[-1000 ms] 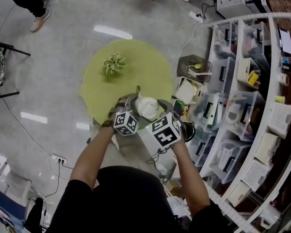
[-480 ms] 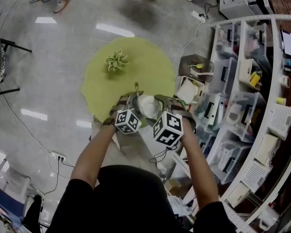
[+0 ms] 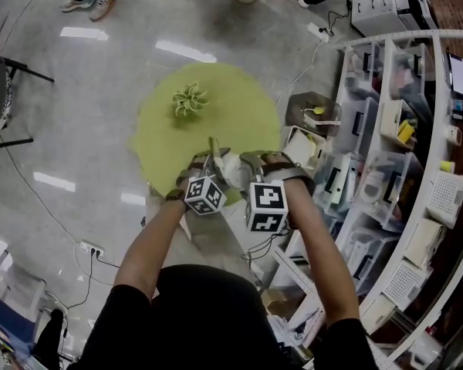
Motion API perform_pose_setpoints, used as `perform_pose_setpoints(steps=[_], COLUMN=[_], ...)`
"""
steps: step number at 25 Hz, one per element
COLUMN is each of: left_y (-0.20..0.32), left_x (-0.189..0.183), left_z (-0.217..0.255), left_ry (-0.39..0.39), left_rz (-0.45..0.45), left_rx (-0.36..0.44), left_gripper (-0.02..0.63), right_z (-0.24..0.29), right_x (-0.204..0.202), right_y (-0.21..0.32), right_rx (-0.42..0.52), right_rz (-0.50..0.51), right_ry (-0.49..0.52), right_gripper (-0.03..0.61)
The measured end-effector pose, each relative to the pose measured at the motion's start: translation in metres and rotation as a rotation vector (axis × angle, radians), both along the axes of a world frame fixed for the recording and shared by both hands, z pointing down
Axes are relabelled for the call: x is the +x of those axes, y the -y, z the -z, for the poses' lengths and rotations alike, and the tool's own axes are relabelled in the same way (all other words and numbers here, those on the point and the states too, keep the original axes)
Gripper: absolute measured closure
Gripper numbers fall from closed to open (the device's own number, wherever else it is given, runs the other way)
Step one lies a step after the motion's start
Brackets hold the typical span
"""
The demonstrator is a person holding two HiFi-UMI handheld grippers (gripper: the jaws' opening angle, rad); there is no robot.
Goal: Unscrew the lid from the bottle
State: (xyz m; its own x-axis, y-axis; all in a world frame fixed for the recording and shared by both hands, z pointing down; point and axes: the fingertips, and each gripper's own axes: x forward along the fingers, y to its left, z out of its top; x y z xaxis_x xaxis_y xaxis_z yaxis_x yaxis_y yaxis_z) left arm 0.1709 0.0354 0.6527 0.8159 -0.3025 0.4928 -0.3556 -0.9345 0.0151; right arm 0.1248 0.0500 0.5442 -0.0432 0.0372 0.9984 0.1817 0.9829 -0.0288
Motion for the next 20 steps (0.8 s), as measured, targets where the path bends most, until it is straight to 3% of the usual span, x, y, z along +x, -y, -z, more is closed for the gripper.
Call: perform_pose_setpoints(steps=[4, 6, 9, 13, 20], left_y=[0.001, 0.0, -0.001, 0.0, 0.0], left_x=[0.0, 0.0, 0.0, -0.001, 0.0], left_z=[-0.002, -0.002, -0.001, 0.0, -0.001], left_ry=[-0.004, -0.001, 0.005, 0.007, 0.005], left_rz=[0.002, 0.003, 0.0, 0.0, 0.001], left_rx=[0.005, 0.004, -0.001, 0.0, -0.002], left_gripper=[0.215, 0.215, 0.215, 0.215, 0.215], right_z=[-0.003, -0.002, 0.005, 0.02, 0.017], right_x=[0.0, 0.002, 0.008, 0.003, 0.015], right_y=[-0.001, 0.0, 0.007, 0.008, 0.007], right_rx=[0.008, 0.026, 0.051, 0.044, 0.09], right_rz=[0.012, -0.037, -0.3, -0.69, -1.141], right_ry=[-0.003, -0.013, -0.012, 0.145, 0.218], right_gripper=[0.186, 0.186, 0.166, 0.155, 0.163])
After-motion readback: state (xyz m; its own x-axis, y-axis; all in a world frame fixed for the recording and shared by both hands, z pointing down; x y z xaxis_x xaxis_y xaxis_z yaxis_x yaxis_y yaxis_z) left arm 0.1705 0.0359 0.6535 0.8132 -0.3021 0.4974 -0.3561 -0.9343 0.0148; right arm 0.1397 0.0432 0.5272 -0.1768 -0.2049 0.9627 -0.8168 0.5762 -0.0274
